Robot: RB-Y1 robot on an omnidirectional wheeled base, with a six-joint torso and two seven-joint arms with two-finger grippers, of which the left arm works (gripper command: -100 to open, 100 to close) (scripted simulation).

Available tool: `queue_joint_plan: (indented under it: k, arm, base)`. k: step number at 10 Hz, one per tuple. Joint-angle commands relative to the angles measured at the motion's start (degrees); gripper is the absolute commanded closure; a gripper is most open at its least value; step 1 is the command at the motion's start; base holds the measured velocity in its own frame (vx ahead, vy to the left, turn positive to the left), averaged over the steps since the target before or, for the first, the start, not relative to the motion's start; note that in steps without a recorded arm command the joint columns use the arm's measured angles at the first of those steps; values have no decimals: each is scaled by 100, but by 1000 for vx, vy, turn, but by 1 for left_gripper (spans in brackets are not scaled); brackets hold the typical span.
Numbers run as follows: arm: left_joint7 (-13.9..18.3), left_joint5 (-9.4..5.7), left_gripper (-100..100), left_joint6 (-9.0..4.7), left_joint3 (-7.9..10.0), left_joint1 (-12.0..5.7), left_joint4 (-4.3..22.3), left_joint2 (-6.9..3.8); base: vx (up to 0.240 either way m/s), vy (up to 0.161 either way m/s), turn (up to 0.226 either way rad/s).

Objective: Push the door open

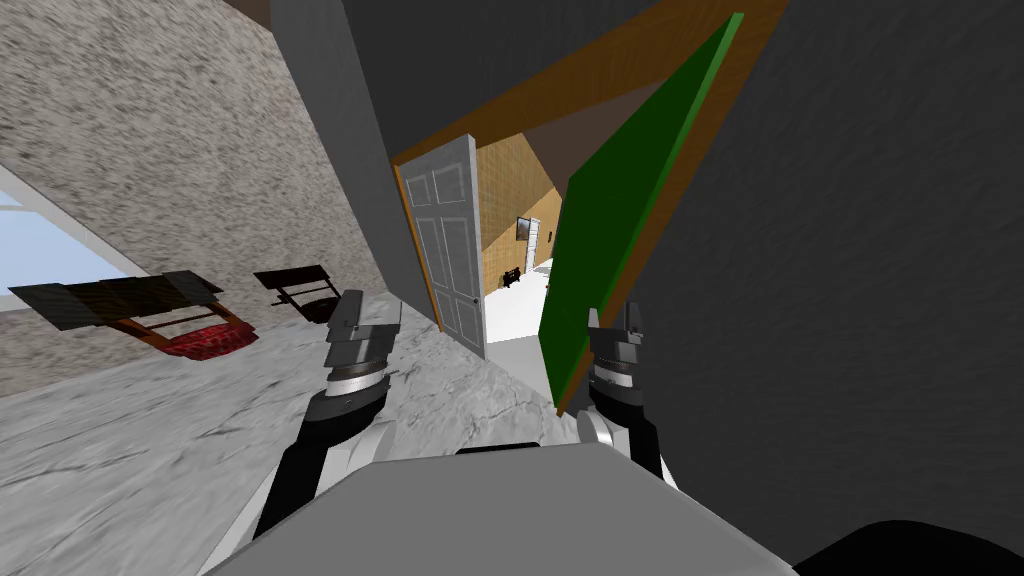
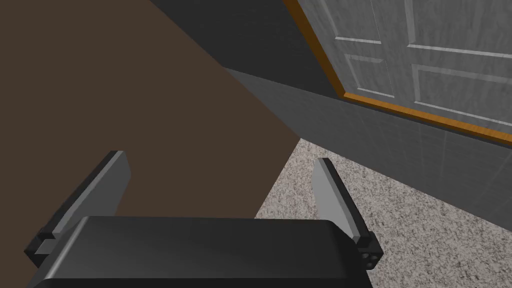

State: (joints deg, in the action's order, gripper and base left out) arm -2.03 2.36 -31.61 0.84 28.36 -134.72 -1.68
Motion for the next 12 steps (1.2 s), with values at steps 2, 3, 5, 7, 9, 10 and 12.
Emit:
queue_joint_plan:
  k: [2, 3, 5, 7, 9, 10, 12]
  arm:
    - [24, 0, -100, -44, -65, -87, 335, -54]
    - [37, 1, -100, -69, -99, -135, 517, -79]
    - [53, 1, -100, -97, -141, -191, 733, -107]
    - [71, 1, -100, -131, -189, -256, 985, -135]
    - [91, 1, -100, -167, -242, -327, 1256, -164]
    - [102, 2, -100, -186, -270, -366, 1405, -178]
    - [125, 2, -100, -228, -331, -448, 1721, -204]
  base:
    - [104, 5, -69]
    - [126, 124, -79]
    - [114, 97, -59]
    - [100, 59, -56]
    - [78, 59, -61]
    - [95, 63, -59]
    - [96, 74, -68]
